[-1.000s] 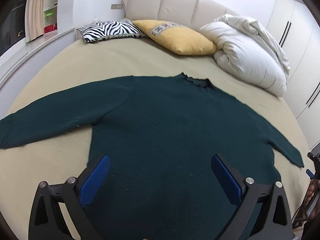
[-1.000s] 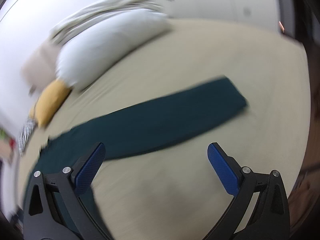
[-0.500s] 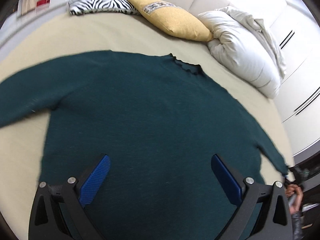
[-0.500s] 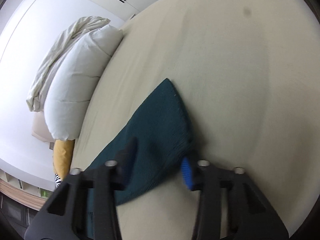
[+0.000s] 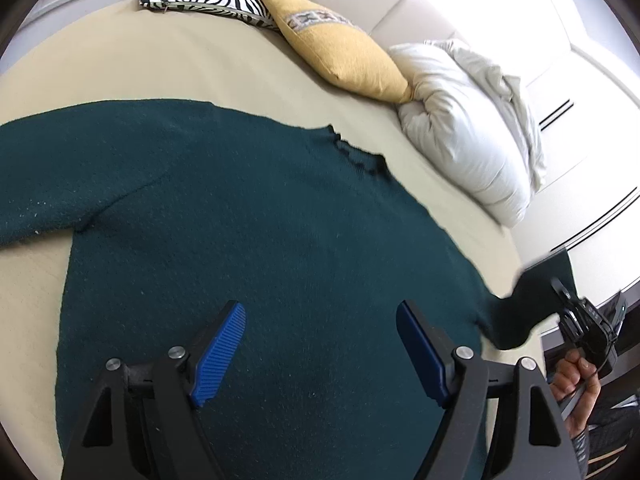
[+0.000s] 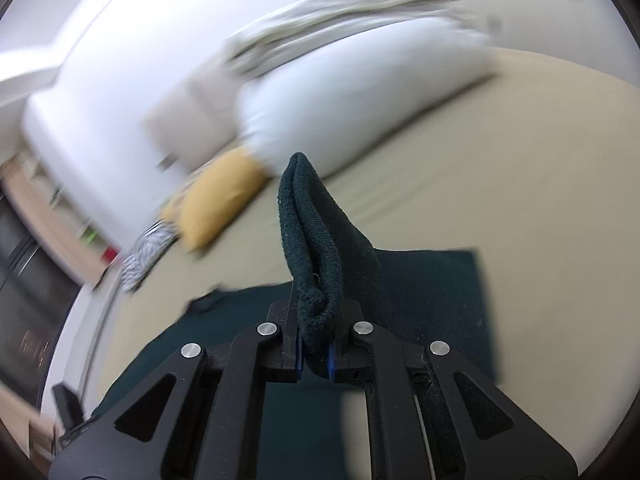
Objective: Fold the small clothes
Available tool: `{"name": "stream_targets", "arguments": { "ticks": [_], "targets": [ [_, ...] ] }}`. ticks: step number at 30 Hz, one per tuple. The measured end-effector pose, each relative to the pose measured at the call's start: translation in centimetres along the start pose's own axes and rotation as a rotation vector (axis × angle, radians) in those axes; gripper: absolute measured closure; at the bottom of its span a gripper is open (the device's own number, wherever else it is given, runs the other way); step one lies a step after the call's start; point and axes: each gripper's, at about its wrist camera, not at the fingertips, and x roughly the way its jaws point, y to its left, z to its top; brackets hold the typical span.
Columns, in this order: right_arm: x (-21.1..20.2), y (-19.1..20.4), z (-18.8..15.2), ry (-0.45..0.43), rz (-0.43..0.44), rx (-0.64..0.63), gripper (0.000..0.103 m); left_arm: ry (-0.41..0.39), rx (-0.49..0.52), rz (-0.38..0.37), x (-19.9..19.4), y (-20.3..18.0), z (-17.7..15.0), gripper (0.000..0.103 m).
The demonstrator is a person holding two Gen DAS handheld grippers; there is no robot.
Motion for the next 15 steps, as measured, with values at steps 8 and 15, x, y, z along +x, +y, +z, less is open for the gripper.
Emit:
{"name": "stream_targets", "arguments": {
  "ticks": [8, 15],
  "targets": [
    [14.6, 12.5, -10.7, 0.318, 0.109, -0.12, 0.089, 0.018, -0.037, -0.043, 0.5, 1.7, 0.7, 0.021],
    [11.9, 10.8, -14.5, 0.355, 0.169, -0.123, 0.048, 0.071, 0.008, -0.071, 4.3, -1.3, 1.3, 0.018]
  ]
}}
